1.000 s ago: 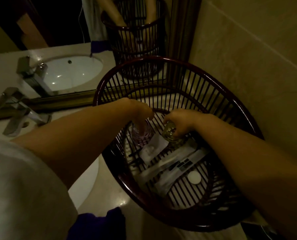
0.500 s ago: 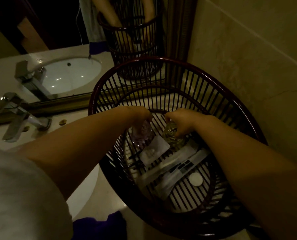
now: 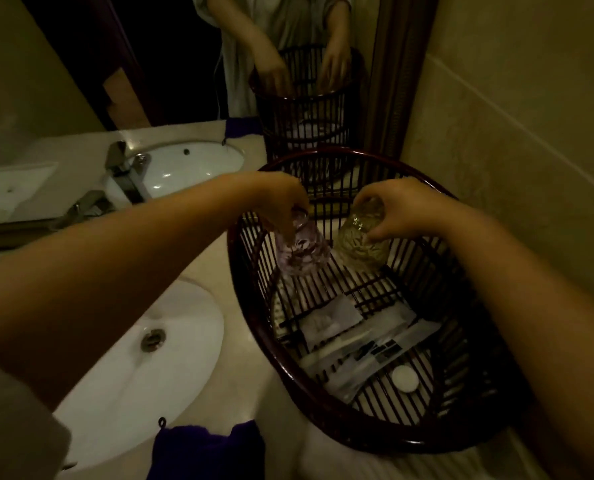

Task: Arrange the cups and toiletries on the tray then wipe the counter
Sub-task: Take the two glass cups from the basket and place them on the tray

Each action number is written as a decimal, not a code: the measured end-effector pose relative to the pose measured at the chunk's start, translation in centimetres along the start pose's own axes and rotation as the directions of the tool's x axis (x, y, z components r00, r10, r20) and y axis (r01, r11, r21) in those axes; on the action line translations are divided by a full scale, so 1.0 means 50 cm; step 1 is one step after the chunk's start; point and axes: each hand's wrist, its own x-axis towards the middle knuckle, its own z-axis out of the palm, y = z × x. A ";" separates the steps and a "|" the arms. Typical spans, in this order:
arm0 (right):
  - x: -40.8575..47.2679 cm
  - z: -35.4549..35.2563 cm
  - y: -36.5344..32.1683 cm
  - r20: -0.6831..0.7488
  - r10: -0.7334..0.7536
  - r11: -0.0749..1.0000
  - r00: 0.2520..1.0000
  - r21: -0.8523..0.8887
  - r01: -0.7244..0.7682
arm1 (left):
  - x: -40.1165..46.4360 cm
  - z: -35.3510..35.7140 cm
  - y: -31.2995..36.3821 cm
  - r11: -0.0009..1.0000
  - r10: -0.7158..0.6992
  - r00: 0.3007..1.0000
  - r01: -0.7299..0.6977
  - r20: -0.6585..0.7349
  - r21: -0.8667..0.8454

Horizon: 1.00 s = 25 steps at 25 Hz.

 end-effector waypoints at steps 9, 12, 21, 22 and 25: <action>-0.070 -0.171 -0.176 -0.069 -0.172 0.981 0.983 -0.100 0.165 | -0.302 -0.063 -0.066 0.891 -0.232 0.920 0.070 -0.317 -0.448; -0.087 -0.196 -0.264 -0.065 -0.252 0.959 0.965 -0.146 0.241 | -0.400 -0.056 -0.094 0.884 -0.289 0.883 0.099 -0.368 -0.456; -0.120 -0.102 -0.612 -0.001 -0.453 0.871 0.891 -0.213 0.442 | -0.696 0.111 -0.222 0.857 -0.428 0.848 0.272 -0.312 -0.438; -0.123 -0.076 -0.656 0.006 -0.464 0.867 0.886 -0.199 0.456 | -0.731 0.140 -0.240 0.851 -0.444 0.844 0.292 -0.301 -0.437; -0.125 0.013 -0.795 0.037 -0.490 0.861 0.871 -0.136 0.491 | -0.846 0.242 -0.299 0.814 -0.496 0.829 0.342 -0.257 -0.469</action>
